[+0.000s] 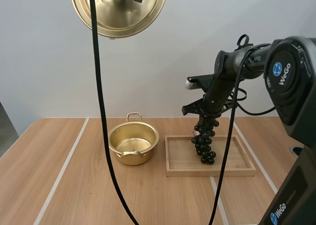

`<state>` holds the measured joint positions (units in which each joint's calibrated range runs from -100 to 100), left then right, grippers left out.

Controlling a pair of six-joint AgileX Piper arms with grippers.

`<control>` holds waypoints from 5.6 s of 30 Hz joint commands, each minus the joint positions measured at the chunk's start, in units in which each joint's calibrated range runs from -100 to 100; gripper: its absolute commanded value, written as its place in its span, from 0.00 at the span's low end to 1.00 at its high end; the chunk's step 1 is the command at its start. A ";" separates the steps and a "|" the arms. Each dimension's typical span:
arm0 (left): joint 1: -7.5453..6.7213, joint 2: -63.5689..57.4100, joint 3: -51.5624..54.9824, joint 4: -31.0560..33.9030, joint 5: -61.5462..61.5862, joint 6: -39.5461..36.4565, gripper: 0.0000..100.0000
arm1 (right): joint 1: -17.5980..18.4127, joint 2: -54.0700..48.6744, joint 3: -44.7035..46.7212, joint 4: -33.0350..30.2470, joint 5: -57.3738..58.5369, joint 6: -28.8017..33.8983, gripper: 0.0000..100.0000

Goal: Open the pot, put the grape inside, and close it

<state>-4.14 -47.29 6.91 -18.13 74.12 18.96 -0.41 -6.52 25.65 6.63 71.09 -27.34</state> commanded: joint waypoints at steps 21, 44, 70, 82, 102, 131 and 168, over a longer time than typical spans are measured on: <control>-0.18 -0.42 -4.84 -1.65 -1.57 -1.21 0.00 | 0.03 -9.62 -5.30 1.59 7.66 -0.56 0.00; -0.18 -4.14 -14.75 -1.79 1.68 -2.82 0.00 | 7.91 -9.97 -14.55 13.67 14.68 -5.47 0.00; 1.16 -4.14 -14.75 -2.18 2.19 -2.94 0.00 | 16.34 -1.10 -14.55 16.01 2.69 -9.32 0.00; 1.16 -4.14 -14.75 0.73 3.25 -2.83 0.00 | 17.34 4.86 -14.38 15.78 4.66 -9.51 0.00; 1.16 -4.14 -14.75 2.18 3.32 -2.83 0.00 | 17.40 10.00 -7.35 17.24 -7.21 -11.05 0.00; 1.16 -2.33 -14.75 0.17 8.79 -2.83 0.00 | 17.55 18.97 -7.35 18.33 -18.92 -13.27 0.00; 1.16 -2.33 -14.75 0.31 8.82 -2.83 0.00 | 17.39 3.07 -9.10 15.66 -18.35 -13.27 1.00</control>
<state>-3.04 -49.78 -7.44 -17.03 83.38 16.71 17.08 -0.51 16.99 22.87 51.38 -40.08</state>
